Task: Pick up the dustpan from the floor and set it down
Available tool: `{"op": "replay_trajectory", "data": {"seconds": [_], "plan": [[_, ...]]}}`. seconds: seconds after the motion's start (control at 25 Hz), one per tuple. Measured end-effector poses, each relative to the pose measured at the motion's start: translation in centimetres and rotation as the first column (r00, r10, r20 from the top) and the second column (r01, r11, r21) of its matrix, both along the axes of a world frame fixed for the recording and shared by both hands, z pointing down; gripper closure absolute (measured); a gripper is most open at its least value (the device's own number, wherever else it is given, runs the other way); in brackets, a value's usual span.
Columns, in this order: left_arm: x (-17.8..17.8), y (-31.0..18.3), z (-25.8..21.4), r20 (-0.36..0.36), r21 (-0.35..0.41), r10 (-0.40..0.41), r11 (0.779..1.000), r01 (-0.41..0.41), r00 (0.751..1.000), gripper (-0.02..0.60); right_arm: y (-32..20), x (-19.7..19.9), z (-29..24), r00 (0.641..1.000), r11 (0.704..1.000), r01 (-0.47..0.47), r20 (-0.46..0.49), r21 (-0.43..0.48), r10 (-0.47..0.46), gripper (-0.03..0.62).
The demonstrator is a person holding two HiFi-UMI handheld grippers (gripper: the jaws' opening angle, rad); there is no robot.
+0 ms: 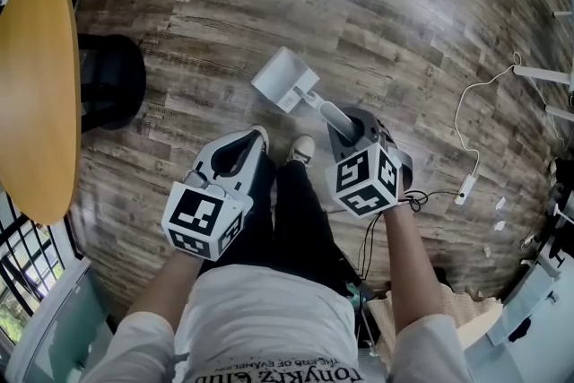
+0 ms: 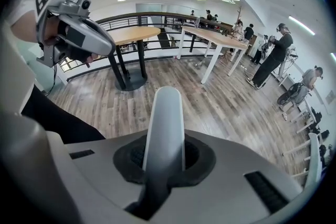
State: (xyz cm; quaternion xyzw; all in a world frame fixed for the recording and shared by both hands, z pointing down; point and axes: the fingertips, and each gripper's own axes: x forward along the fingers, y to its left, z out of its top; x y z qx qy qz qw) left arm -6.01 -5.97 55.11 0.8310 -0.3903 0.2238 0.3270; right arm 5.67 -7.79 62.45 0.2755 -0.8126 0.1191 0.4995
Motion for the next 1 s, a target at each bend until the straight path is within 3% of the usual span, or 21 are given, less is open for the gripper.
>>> {"op": "replay_trajectory", "data": {"seconds": [1.0], "plan": [[-0.4, 3.8, -9.4, 0.009, 0.115, 0.026, 0.993, -0.027, 1.0, 0.558, 4.9, 1.1, -11.6, 0.99, 0.99, -0.135, 0.034, 0.033, 0.134, 0.539]]}}
